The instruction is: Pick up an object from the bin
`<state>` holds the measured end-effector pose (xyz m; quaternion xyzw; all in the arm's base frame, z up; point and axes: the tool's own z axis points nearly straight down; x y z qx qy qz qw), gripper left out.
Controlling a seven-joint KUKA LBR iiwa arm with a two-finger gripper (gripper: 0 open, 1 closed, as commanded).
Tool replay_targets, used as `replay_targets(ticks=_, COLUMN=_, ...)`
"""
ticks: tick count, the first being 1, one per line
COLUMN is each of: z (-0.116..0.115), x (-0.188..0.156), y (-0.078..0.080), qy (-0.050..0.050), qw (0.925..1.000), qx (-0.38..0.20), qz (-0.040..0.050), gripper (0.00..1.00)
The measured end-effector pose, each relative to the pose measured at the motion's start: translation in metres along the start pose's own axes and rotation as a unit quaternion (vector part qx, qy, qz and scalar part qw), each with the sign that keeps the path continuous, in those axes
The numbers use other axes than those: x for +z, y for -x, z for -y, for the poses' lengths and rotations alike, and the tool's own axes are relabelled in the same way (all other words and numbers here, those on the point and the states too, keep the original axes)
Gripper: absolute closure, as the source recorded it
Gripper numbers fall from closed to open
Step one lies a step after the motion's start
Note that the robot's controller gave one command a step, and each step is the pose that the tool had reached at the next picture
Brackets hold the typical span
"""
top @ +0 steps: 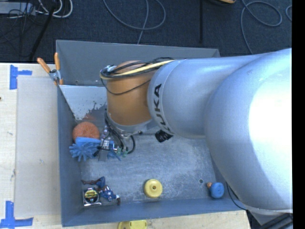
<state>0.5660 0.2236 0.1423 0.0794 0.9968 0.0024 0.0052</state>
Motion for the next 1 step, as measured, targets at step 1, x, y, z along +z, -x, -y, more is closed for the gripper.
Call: replay_targets(ticks=1, z=0.0037, x=-0.0185, y=-0.0029, qy=-0.006, qw=0.9999, qx=-0.006, qz=-0.0107, gripper=1.0)
